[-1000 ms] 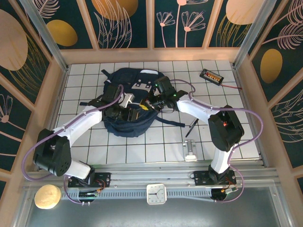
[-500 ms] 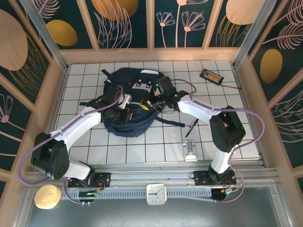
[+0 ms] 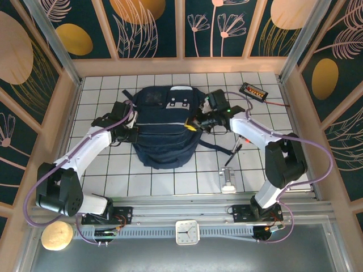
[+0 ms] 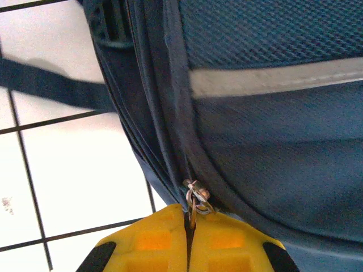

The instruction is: Pack books, pencil case, and school supplies into a backpack

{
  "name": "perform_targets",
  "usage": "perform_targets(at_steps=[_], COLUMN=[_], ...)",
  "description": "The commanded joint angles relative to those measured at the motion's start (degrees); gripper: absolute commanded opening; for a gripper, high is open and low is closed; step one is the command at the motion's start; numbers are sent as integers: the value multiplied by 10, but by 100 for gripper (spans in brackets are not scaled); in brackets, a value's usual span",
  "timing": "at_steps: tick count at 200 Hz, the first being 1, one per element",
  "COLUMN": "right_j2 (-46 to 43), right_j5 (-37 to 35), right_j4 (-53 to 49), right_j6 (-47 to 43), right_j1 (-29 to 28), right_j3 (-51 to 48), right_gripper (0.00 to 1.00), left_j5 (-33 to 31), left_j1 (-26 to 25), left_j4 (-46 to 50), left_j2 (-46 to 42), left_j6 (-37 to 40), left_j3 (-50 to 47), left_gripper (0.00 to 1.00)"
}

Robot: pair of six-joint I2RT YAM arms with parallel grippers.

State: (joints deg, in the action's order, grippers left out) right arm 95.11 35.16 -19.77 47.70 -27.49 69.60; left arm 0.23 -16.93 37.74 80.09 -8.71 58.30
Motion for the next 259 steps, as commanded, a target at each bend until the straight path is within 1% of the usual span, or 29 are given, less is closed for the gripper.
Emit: perform_targets(at_steps=[1,13,28,30,39,46,58,70,80,100,114,134,158,201,215,224,259], right_j2=[-16,3,10,8,-2,-17,-46,-78,-102,-128,-124,-104,-82,-67,-67,-65,-61], right_j5=[-21,11,40,41,32,21,10,8,4,-3,-6,-22,-48,-105,-111,-111,-107], right_j4=[-49,-61,-60,-60,-59,-59,-47,-19,7,68,110,150,182,201,208,208,190], right_j6=[-80,-99,-98,-96,-89,-81,-55,-15,23,94,132,170,203,251,266,270,273], right_j1=[65,77,76,75,66,59,46,28,9,-33,-55,-71,-76,-71,-68,-67,-67], right_j3=[18,31,37,37,33,27,2,-37,-70,-127,-149,-155,-142,-116,-110,-99,-65], right_gripper=[0,0,1,4,30,45,58,65,67,67,68,68,67,66,66,65,65], left_j5=[-71,-58,4,16,69,96,119,129,142,167,175,181,187,189,188,188,186], left_j1=[17,17,17,17,16,11,-3,-21,-35,-53,-58,-60,-61,-61,-61,-61,-61], left_j4=[46,45,39,37,24,13,-1,-9,-17,-33,-37,-33,-20,-18,-19,-21,-25], left_j2=[3,1,-3,-4,-12,-19,-31,-38,-42,-51,-56,-63,-70,-90,-95,-96,-96], left_j6=[4,8,5,3,-5,-14,-27,-36,-42,-59,-63,-58,-47,-44,-45,-46,-43], left_j3=[17,22,27,27,25,21,17,16,13,5,2,0,-1,-21,-22,-39,-46], left_gripper=[0,0,0,0,0,0,0,0,0,0,0,0,0,0,0,0,0])
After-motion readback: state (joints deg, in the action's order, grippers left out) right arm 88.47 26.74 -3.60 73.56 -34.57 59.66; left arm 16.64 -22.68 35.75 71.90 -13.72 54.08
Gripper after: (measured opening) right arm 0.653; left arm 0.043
